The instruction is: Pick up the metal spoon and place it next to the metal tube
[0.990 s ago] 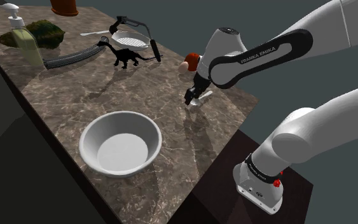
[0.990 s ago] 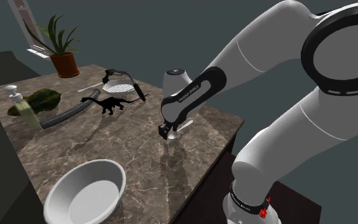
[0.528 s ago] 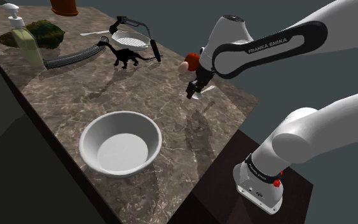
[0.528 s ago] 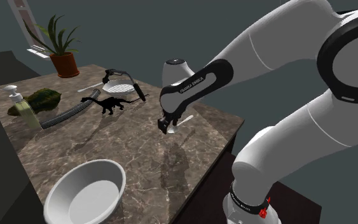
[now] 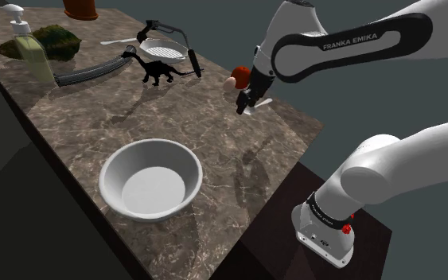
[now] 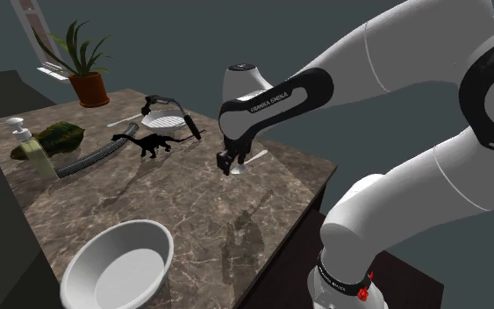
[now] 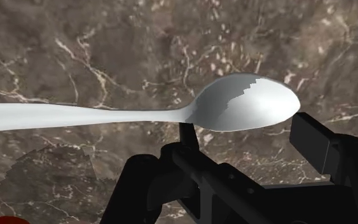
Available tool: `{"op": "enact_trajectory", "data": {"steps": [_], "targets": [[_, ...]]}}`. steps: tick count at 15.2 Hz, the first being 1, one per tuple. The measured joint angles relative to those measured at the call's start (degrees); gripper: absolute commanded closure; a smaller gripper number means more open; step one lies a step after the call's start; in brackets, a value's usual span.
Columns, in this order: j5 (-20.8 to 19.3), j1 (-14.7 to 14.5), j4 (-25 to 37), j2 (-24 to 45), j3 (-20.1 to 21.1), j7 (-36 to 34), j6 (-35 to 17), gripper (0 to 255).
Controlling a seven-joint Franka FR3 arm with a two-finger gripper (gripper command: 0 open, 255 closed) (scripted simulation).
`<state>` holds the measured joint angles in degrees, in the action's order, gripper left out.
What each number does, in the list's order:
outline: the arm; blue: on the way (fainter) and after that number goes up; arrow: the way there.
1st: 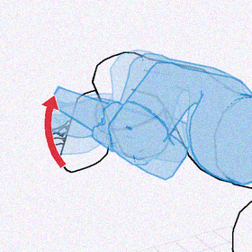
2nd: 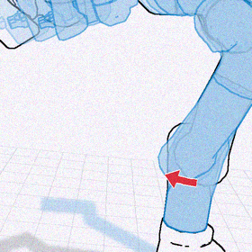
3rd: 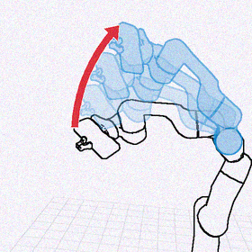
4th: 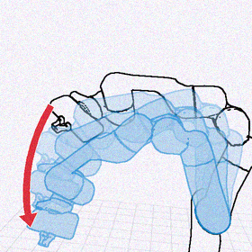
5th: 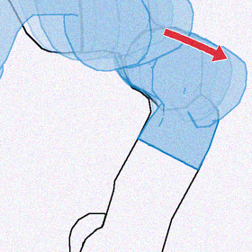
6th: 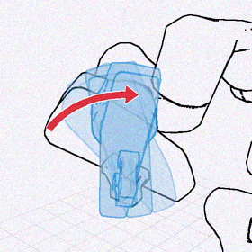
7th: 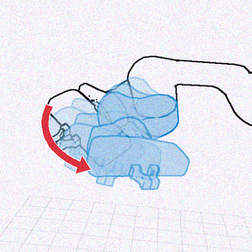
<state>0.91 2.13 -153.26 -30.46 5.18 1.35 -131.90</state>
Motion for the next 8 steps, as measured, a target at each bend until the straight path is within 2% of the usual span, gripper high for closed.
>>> {"op": "enact_trajectory", "data": {"steps": [8], "targets": [[0.03, -0.07, 4.63, -1.48, -0.04, -0.04, 6.08, 255]]}}
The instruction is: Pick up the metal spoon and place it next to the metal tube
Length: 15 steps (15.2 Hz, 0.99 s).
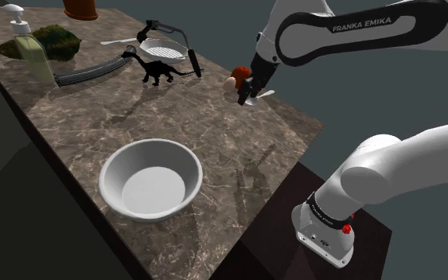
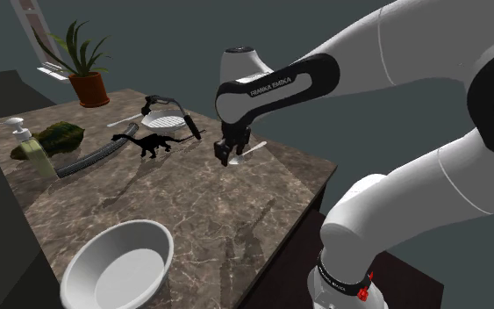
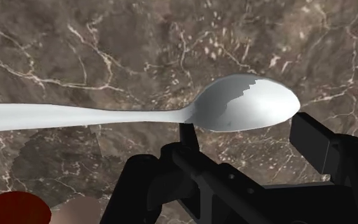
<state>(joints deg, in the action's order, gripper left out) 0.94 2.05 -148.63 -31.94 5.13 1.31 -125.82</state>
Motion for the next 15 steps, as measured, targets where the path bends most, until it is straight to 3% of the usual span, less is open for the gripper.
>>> {"op": "enact_trajectory", "data": {"steps": [7, 15], "targets": [[-0.73, -0.75, 11.77, 13.64, 4.61, -6.00, -1.73, 255], [-5.18, -1.81, 30.35, 30.97, 8.88, -13.93, 0.11, 255]]}}
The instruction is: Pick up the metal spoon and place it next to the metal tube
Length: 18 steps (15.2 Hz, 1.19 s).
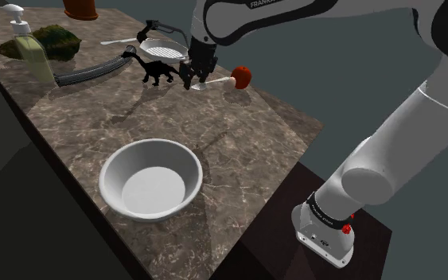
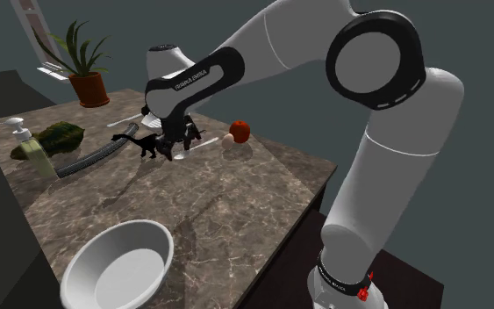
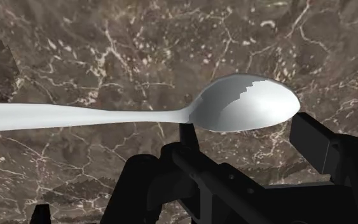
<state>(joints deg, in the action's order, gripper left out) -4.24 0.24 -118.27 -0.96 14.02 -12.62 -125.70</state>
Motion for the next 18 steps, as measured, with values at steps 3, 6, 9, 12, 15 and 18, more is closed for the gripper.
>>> {"op": "enact_trajectory", "data": {"steps": [3, 6, 9, 12, 15, 18], "targets": [[-2.29, -1.05, 8.54, 6.94, 0.88, -2.72, 2.04, 255], [-4.58, -2.69, 17.72, 13.96, 1.36, -5.22, 4.66, 255], [-6.36, -4.39, 26.93, 20.45, 1.41, -6.65, 7.78, 255], [-8.01, -6.51, 36.43, 27.20, 1.23, -7.92, 10.83, 255], [-8.62, -7.10, 37.77, 29.44, 1.02, -8.49, 10.06, 255], [-8.86, -7.01, 36.19, 29.84, 0.88, -8.76, 8.09, 255]]}}
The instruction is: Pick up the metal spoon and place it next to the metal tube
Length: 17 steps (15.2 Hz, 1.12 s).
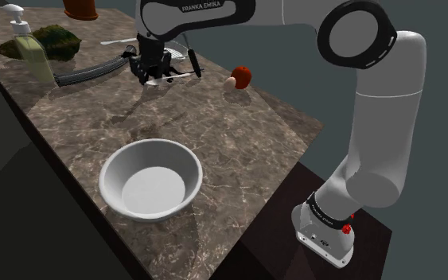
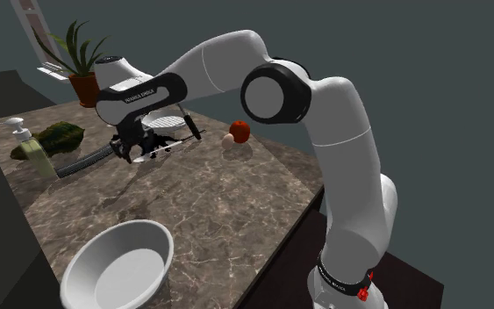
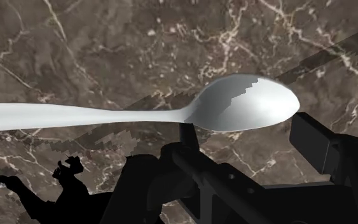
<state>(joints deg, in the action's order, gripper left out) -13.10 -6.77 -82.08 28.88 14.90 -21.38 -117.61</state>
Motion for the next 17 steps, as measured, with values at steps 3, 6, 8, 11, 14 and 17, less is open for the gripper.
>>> {"op": "enact_trajectory", "data": {"steps": [3, 6, 8, 11, 14, 17], "targets": [[-0.30, 0.03, -1.25, 0.73, -0.17, -0.27, -1.95, 255], [-0.58, 0.03, -2.22, 1.43, -0.33, -0.52, -3.61, 255], [-0.80, 0.03, -3.52, 1.67, -0.42, -0.83, -5.10, 255], [-1.16, 0.01, -4.56, 2.50, -0.63, -1.14, -6.96, 255], [-1.57, -0.12, -5.23, 3.60, -0.86, -1.51, -8.67, 255], [-1.67, -0.18, -5.42, 3.82, -0.91, -1.64, -9.10, 255]]}}
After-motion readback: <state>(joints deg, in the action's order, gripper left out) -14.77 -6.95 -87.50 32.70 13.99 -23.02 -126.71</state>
